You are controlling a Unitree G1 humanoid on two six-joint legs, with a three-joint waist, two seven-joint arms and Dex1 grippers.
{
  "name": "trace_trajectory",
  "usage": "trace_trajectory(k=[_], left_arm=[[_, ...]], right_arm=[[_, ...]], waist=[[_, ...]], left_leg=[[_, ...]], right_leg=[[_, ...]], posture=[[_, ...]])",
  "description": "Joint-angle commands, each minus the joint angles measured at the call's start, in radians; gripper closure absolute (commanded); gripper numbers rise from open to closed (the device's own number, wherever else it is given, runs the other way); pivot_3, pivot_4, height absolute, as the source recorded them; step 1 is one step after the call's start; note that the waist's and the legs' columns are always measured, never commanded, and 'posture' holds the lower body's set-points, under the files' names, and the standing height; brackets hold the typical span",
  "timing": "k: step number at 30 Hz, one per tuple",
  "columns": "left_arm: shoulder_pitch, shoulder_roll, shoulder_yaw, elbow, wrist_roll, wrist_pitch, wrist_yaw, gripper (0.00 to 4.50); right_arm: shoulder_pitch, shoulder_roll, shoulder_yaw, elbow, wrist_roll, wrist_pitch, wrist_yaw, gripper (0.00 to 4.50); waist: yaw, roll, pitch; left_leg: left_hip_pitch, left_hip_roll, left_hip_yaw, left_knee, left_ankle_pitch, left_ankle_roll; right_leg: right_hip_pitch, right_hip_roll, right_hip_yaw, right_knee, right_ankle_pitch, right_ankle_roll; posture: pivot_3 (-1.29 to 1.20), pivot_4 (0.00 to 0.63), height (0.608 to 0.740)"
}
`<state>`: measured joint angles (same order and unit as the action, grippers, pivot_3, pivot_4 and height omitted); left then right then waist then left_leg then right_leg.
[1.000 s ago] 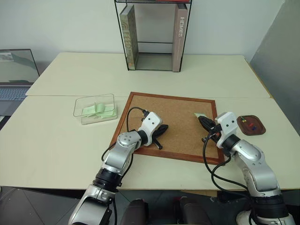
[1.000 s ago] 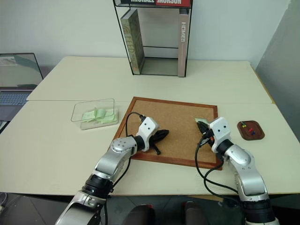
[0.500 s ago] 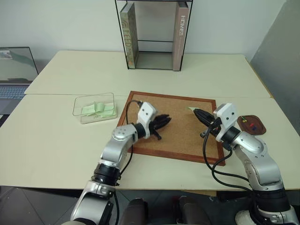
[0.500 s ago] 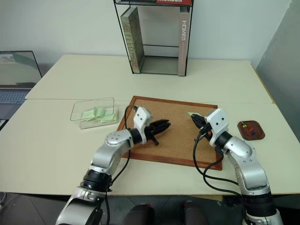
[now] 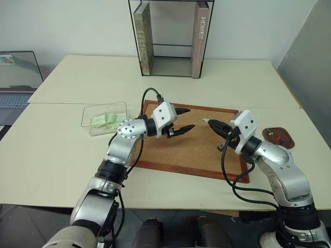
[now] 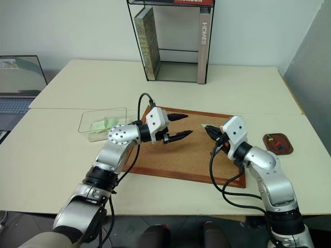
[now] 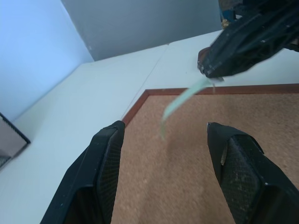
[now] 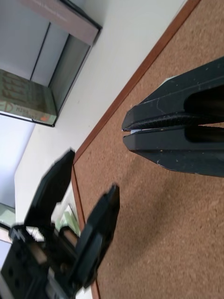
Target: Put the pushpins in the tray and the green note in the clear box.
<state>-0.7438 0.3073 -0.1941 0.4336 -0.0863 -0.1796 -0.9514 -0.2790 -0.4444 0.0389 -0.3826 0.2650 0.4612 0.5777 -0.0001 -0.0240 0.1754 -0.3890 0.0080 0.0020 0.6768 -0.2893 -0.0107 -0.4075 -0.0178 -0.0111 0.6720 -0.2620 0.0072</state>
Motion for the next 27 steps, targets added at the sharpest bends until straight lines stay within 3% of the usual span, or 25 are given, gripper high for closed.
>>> trace_trajectory(k=[1,13,16,27], left_arm=[[-0.066,-0.018,-0.025,0.093,0.031,-0.107,-0.023,1.53],[-0.213,-0.064,-0.068,0.393,0.097,-0.322,-0.095,1.53],[-0.24,-0.072,-0.065,0.452,0.106,-0.356,-0.098,1.94],[-0.255,-0.082,-0.062,0.526,0.11,-0.416,-0.144,4.11]], right_arm=[[-0.023,-0.016,0.0,-0.075,0.038,0.052,0.015,4.5],[-0.036,-0.014,-0.002,-0.127,0.078,0.136,0.003,4.5],[-0.036,-0.015,-0.002,-0.131,0.083,0.142,0.001,4.5],[-0.041,-0.005,0.005,-0.129,0.082,0.143,-0.005,4.5]], waist=[[-0.001,0.0,0.0],[-0.001,-0.001,0.0],[-0.002,-0.001,0.0],[-0.002,-0.001,0.0]], left_leg=[[-0.001,0.0,0.0,0.0,0.0,0.0],[-0.004,0.0,-0.001,0.001,0.0,0.0],[-0.004,-0.001,-0.001,0.001,0.0,0.0],[-0.005,-0.001,-0.001,0.001,0.0,0.0]], right_leg=[[-0.001,0.0,0.0,0.0,0.0,0.0],[-0.003,0.0,-0.001,0.0,0.0,0.0],[-0.003,0.0,-0.001,0.0,0.0,0.0],[-0.004,0.0,-0.001,0.001,0.0,0.0]], posture=[[0.0,0.15,0.74],[0.0,0.15,0.74],[0.0,0.15,0.74],[0.0,0.15,0.74]])
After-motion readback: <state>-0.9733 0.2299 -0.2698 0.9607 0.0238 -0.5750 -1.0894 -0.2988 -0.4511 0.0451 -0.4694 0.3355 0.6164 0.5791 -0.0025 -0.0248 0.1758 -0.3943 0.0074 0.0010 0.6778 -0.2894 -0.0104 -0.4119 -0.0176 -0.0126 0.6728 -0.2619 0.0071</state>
